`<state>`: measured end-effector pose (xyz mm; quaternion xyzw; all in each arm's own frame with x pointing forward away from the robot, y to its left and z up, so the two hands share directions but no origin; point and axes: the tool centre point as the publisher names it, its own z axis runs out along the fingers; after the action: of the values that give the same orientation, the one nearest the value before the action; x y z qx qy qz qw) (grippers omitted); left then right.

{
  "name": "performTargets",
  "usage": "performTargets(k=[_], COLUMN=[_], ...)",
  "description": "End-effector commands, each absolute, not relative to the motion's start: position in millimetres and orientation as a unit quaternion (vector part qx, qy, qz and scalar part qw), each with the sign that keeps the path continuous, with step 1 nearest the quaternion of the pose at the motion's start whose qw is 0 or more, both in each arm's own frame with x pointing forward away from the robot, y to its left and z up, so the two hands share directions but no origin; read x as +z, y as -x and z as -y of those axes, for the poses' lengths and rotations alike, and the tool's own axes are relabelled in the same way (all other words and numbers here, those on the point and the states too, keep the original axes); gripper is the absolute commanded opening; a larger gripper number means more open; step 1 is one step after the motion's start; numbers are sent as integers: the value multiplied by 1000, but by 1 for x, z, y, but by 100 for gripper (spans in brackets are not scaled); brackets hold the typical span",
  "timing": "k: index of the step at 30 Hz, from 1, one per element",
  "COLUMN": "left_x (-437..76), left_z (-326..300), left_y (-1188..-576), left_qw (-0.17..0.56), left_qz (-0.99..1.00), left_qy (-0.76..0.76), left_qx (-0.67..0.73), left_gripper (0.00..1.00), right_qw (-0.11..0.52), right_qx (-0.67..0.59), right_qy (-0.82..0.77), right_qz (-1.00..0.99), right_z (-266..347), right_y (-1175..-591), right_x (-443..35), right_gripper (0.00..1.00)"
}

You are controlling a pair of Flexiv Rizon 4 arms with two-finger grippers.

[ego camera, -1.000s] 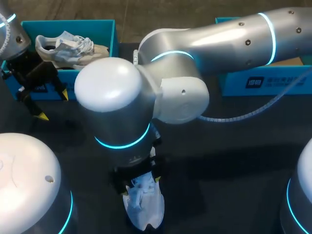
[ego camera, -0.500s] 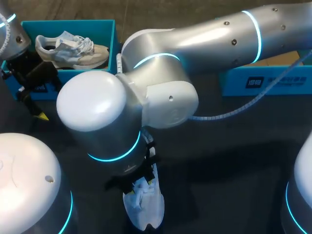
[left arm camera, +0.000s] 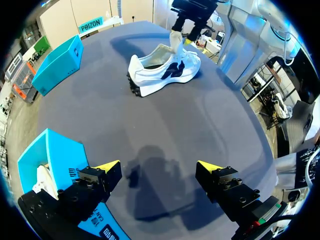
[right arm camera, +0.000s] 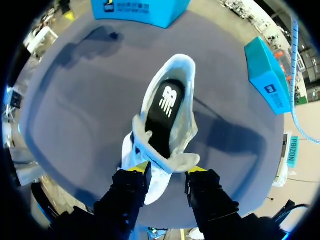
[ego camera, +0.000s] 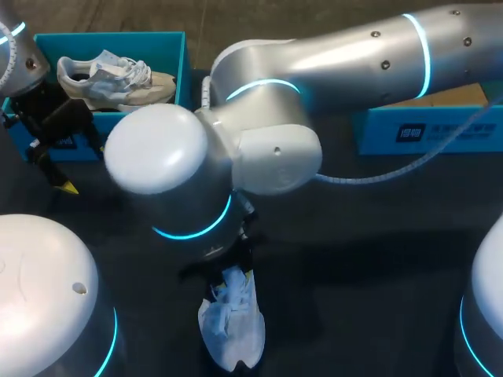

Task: Take the shoe out of the shoebox, open the shoe tongue, remove and reinsert the insole, then place the shoe into the shoebox

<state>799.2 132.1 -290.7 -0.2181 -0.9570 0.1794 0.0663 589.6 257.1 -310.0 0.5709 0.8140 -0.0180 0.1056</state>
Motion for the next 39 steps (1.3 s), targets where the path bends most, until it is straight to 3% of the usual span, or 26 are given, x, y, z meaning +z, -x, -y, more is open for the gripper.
performTargets(k=[1, 12, 24, 39], left_x=[-291, -291, -291, -291], left_z=[-132, -132, -132, -132], left_y=[-799, -799, -799, -799], left_qw=[66, 66, 66, 66], left_qz=[957, 957, 957, 957], left_qy=[218, 218, 218, 218], left_qx=[177, 177, 177, 177], left_gripper=[100, 100, 100, 100], right_qw=[82, 51, 81, 40], right_qx=[41, 47, 48, 59], right_qy=[-858, -848, -835, -823], right_qz=[-506, -526, -543, -564], right_z=[-249, -251, -270, -268], right_y=[-600, -615, -607, -642], right_x=[-322, -336, -314, -349], right_gripper=[37, 35, 36, 35])
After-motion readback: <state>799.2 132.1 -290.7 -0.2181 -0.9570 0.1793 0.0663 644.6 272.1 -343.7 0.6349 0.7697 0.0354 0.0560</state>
